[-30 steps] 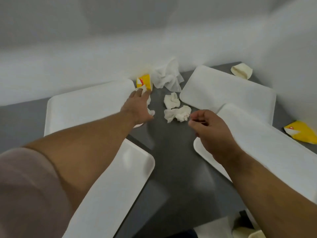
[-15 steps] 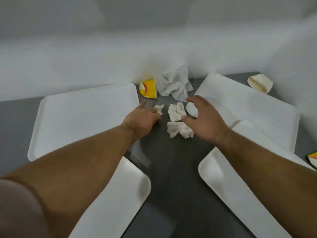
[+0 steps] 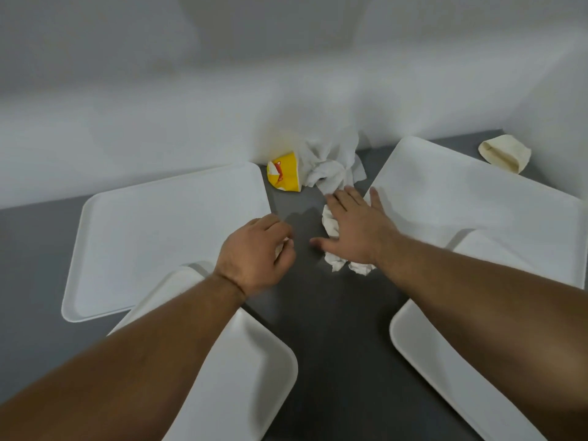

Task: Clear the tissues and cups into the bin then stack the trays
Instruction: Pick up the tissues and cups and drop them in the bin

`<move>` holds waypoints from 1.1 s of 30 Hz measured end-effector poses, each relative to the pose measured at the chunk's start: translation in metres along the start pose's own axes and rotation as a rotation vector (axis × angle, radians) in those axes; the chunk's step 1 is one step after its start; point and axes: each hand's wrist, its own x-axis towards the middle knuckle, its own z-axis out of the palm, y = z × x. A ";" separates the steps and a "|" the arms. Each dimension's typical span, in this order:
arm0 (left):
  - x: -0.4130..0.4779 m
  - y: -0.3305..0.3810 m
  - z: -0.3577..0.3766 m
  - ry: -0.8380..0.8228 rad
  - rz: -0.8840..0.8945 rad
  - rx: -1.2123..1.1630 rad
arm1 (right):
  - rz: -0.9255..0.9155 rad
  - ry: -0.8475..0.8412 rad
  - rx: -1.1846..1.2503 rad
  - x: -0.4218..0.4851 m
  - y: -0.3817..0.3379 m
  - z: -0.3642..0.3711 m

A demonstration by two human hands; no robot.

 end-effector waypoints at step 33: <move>-0.014 0.009 0.001 0.042 -0.232 -0.197 | 0.317 0.200 0.244 -0.112 -0.052 0.025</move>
